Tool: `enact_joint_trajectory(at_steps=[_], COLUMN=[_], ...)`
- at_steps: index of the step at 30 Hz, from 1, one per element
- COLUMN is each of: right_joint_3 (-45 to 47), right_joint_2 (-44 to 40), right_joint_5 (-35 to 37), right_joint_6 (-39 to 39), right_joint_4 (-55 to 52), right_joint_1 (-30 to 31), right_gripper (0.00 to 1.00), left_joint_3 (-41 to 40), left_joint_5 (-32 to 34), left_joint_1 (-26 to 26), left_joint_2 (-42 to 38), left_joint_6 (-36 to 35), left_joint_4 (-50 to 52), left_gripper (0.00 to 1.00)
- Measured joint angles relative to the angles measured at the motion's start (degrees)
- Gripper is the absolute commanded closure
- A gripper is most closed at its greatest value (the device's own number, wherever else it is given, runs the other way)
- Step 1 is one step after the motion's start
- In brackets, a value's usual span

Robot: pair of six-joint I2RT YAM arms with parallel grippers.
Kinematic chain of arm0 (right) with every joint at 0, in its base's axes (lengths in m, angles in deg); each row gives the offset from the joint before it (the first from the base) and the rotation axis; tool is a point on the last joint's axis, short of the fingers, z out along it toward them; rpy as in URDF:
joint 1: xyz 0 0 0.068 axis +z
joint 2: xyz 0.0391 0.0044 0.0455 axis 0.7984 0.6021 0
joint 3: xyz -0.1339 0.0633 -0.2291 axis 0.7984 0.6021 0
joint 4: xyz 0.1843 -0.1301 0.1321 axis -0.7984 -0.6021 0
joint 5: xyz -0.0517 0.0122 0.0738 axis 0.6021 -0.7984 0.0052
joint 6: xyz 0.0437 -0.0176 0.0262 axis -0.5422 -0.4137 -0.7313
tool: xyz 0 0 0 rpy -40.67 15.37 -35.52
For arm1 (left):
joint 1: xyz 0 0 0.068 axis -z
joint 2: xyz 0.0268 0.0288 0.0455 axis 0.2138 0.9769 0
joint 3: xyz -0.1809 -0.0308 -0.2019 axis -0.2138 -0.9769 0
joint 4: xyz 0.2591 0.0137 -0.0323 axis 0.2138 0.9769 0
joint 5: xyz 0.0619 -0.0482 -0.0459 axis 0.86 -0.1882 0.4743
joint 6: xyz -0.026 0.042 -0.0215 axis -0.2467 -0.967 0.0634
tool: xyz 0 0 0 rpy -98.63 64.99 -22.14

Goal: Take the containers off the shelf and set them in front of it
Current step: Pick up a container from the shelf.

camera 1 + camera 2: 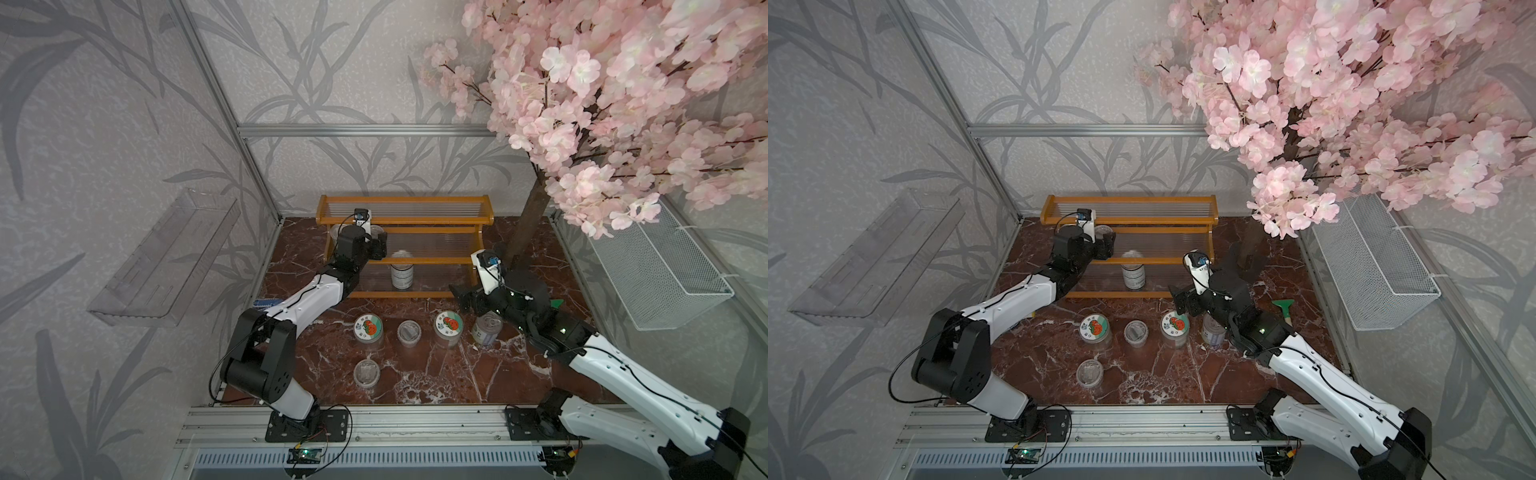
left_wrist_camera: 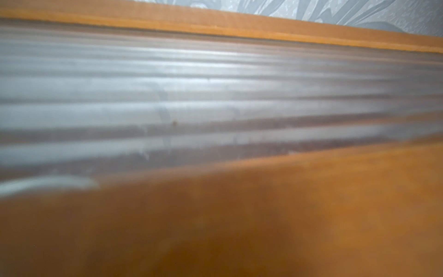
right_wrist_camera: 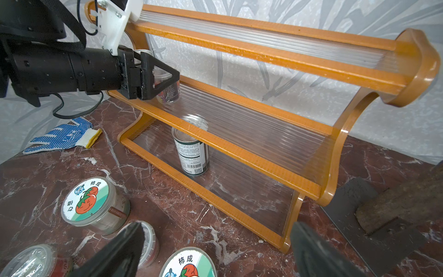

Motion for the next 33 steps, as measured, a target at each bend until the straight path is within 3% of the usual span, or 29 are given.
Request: enact_joint_trajectory(at_steps=[20, 29, 33], right_joint_3=[-0.1, -0.2, -0.2], right_joint_2=[1.5, 1.3, 0.7], right_joint_5=[0.0, -1.5, -2.2], right_joint_6=[1.1, 1.6, 1.7], right_joint_4=[0.1, 0.0, -0.1], right_joint_1=[-0.2, -2.0, -3.5], right_gripper=[0.01, 0.01, 0.01], left_joint_3=[-2.1, -7.3, -9.7], left_joint_5=[-1.7, -1.5, -0.4], left_joint_1=[0.5, 5.1, 10.3], left_joint_2=[-11.5, -23.8, -30.2], left_joint_6=[1.0, 2.5, 4.3], left_joint_4=[6.5, 14.3, 17.4], left_gripper=[0.29, 0.28, 0.27])
